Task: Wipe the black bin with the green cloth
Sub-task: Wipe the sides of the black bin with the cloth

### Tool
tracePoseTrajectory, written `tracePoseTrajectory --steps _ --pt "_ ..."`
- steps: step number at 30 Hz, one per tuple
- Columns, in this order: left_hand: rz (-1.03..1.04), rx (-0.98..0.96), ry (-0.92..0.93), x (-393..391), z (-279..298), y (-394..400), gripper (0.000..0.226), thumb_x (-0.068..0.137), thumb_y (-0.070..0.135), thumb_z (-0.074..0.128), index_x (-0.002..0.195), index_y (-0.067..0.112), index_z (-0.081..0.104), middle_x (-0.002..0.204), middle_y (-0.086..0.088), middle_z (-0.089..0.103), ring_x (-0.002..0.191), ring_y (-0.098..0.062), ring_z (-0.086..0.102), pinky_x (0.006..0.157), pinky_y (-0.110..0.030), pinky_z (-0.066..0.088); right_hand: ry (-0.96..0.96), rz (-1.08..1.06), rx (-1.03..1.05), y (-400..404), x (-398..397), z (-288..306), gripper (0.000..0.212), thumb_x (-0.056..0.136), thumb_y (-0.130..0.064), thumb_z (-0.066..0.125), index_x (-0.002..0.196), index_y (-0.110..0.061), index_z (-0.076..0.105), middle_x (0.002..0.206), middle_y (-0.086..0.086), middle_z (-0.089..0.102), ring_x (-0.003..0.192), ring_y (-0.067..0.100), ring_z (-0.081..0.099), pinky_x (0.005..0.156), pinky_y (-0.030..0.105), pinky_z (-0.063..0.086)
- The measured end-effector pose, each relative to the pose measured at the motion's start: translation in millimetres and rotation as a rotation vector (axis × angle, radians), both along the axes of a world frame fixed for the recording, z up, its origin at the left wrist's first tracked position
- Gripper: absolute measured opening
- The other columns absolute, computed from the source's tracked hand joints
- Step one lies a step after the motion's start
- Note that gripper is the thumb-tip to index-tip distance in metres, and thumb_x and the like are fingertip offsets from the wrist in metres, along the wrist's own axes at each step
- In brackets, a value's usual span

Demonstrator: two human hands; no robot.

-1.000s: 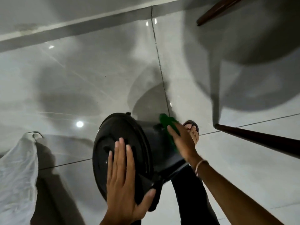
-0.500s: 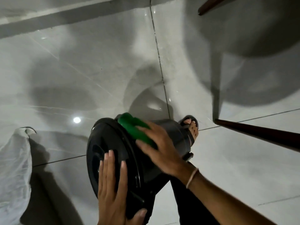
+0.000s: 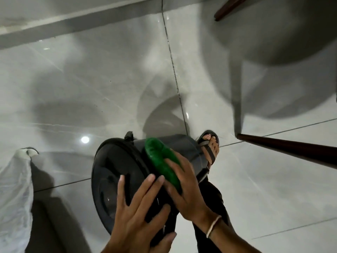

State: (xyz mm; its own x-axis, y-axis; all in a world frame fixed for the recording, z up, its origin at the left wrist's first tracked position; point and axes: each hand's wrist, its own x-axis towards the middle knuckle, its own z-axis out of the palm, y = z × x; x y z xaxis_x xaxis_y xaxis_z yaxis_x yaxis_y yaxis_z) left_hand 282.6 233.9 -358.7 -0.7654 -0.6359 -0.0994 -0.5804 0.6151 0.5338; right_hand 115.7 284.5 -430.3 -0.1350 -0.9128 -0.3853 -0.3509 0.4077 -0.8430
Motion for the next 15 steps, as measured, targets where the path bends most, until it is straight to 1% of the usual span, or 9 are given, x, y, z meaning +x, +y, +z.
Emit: tracePoseTrajectory --steps 2,5,6,8,9,11,12,13,15 --pt "-0.088 -0.014 0.036 -4 -2 -9 0.052 0.103 0.059 0.04 0.086 0.026 0.075 0.146 -0.012 0.07 0.159 -0.023 0.043 0.129 -0.063 0.024 -0.016 -0.097 0.124 -1 -16 -17 0.047 0.111 -0.05 0.044 0.151 -0.027 0.052 0.157 0.0 0.053 0.148 0.018 0.05 0.123 0.033 0.041" --pt "-0.173 -0.058 0.081 -11 -6 -21 0.045 0.093 0.05 0.055 0.072 0.019 0.078 0.105 -0.006 0.085 0.131 -0.026 0.072 0.122 -0.054 0.043 0.021 -0.376 0.461 -9 -55 -69 0.037 0.11 -0.026 0.056 0.145 -0.013 0.059 0.145 0.009 0.063 0.14 0.027 0.056 0.116 0.008 0.036" --pt "-0.198 -0.068 0.103 -17 -6 -26 0.038 0.09 0.046 0.061 0.071 0.017 0.076 0.093 -0.004 0.082 0.115 -0.026 0.079 0.119 -0.051 0.047 0.048 -0.451 0.582 -11 -68 -84 0.038 0.109 -0.024 0.058 0.144 -0.009 0.06 0.146 0.015 0.062 0.142 0.034 0.053 0.12 0.01 0.032" --pt "-0.259 -0.071 0.133 -30 -8 -40 0.031 0.087 0.04 0.067 0.07 0.015 0.074 0.076 -0.004 0.07 0.081 -0.026 0.074 0.108 -0.043 0.055 0.019 -0.566 0.765 -18 -85 -96 0.043 0.109 -0.029 0.057 0.145 -0.006 0.06 0.152 0.023 0.057 0.147 0.042 0.047 0.129 0.041 0.033" --pt "-0.285 -0.064 0.136 -35 -9 -51 0.029 0.088 0.036 0.066 0.07 0.015 0.073 0.072 -0.004 0.065 0.071 -0.025 0.067 0.097 -0.039 0.057 -0.032 -0.629 0.795 -26 -91 -93 0.043 0.109 -0.033 0.057 0.142 -0.007 0.061 0.15 0.025 0.058 0.144 0.045 0.05 0.126 0.053 0.037" --pt "-0.298 -0.049 0.111 -41 -7 -78 0.026 0.088 0.032 0.064 0.069 0.015 0.07 0.068 -0.003 0.061 0.063 -0.025 0.058 0.075 -0.037 0.052 -0.229 -0.832 0.676 -49 -103 -64 0.032 0.108 -0.035 0.059 0.129 -0.013 0.069 0.138 0.026 0.068 0.133 0.047 0.061 0.116 0.06 0.049" --pt "-0.285 -0.039 0.086 -42 -7 -91 0.026 0.089 0.031 0.062 0.069 0.015 0.069 0.067 -0.003 0.06 0.062 -0.025 0.057 0.07 -0.037 0.05 -0.375 -0.966 0.577 -62 -108 -45 0.026 0.107 -0.034 0.06 0.123 -0.016 0.071 0.134 0.026 0.07 0.128 0.048 0.065 0.112 0.06 0.053" --pt "-0.253 -0.031 0.058 -43 -6 -104 0.027 0.09 0.03 0.06 0.069 0.014 0.067 0.068 -0.003 0.06 0.062 -0.025 0.057 0.069 -0.037 0.049 -0.532 -1.077 0.493 -77 -114 -24 0.027 0.107 -0.034 0.06 0.124 -0.016 0.072 0.134 0.026 0.071 0.126 0.047 0.067 0.11 0.06 0.055" --pt "-0.138 0.0 -0.011 -49 -4 -129 0.033 0.094 0.032 0.054 0.069 0.013 0.064 0.068 -0.005 0.061 0.063 -0.029 0.061 0.071 -0.039 0.046 -0.828 -1.167 0.368 -105 -124 16 0.045 0.103 -0.04 0.06 0.137 -0.012 0.068 0.132 0.023 0.073 0.122 0.043 0.07 0.11 0.058 0.056"
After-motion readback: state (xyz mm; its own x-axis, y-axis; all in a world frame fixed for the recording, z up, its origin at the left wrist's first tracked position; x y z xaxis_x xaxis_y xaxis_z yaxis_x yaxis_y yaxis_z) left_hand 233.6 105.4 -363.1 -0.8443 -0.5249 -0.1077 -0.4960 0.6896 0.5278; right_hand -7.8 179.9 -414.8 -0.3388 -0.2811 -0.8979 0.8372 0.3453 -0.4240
